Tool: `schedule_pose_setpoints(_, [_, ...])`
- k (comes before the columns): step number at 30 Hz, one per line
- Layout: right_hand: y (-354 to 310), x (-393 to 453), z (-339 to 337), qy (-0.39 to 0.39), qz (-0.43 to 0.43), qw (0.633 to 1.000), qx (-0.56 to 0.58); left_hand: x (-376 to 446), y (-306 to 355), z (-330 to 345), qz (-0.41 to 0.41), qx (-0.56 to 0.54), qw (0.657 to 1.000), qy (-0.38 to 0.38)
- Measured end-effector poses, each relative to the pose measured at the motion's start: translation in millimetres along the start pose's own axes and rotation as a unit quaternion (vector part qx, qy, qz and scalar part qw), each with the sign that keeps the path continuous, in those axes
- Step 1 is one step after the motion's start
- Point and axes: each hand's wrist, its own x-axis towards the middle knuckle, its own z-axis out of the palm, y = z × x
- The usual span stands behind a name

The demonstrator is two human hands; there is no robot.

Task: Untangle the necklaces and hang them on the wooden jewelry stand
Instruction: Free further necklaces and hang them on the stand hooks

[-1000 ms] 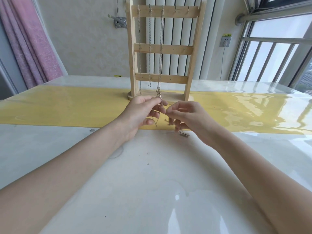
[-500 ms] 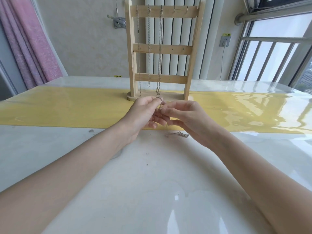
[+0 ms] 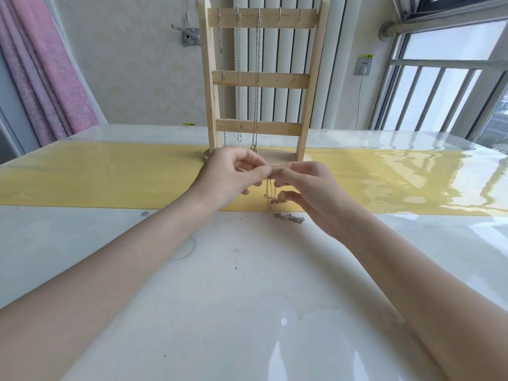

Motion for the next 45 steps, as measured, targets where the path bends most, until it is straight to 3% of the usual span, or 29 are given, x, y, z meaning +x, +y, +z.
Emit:
schedule_pose_setpoints(8, [-2.2, -3.7, 5.8, 0.037, -0.056, 0.994, -0.09, 0.4, -5.1, 1.6, -0.031, 0.048, 0.998, 0.015])
schedule_pose_setpoints(18, [-1.8, -2.1, 2.8, 0.035, -0.047, 0.995, -0.079, 0.0, -5.8, -0.6, -0.036, 0.072, 0.996, 0.026])
schedule_pose_setpoints(22, [-1.5, -1.6, 1.4, 0.032, -0.049, 0.995, -0.082, -1.5, -6.5, 0.8, -0.001, 0.124, 0.991, 0.042])
schedule_pose_setpoints(29, [0.5, 0.1, 0.8, 0.043, -0.073, 0.979, -0.184, -5.7, -5.9, 2.4, 0.054, 0.185, 0.98, 0.055])
schedule_pose_setpoints(33, [0.6, 0.2, 3.1, 0.036, -0.138, 0.945, -0.295, -5.6, -6.5, 3.3, 0.07, 0.21, 0.974, 0.044])
schedule_pose_setpoints(36, [2.2, 1.1, 4.4, 0.024, -0.184, 0.918, -0.35, -5.2, -6.1, 3.9, 0.073, 0.195, 0.977, 0.035])
schedule_pose_setpoints(41, [3.8, 5.4, -3.1, 0.021, -0.16, 0.949, -0.27, -0.5, -6.9, -1.7, 0.018, 0.076, 0.997, 0.0])
schedule_pose_setpoints(45, [3.6, 5.8, -4.7, 0.012, -0.163, 0.95, -0.266, -0.1, -8.1, -2.1, 0.008, 0.063, 0.998, -0.015])
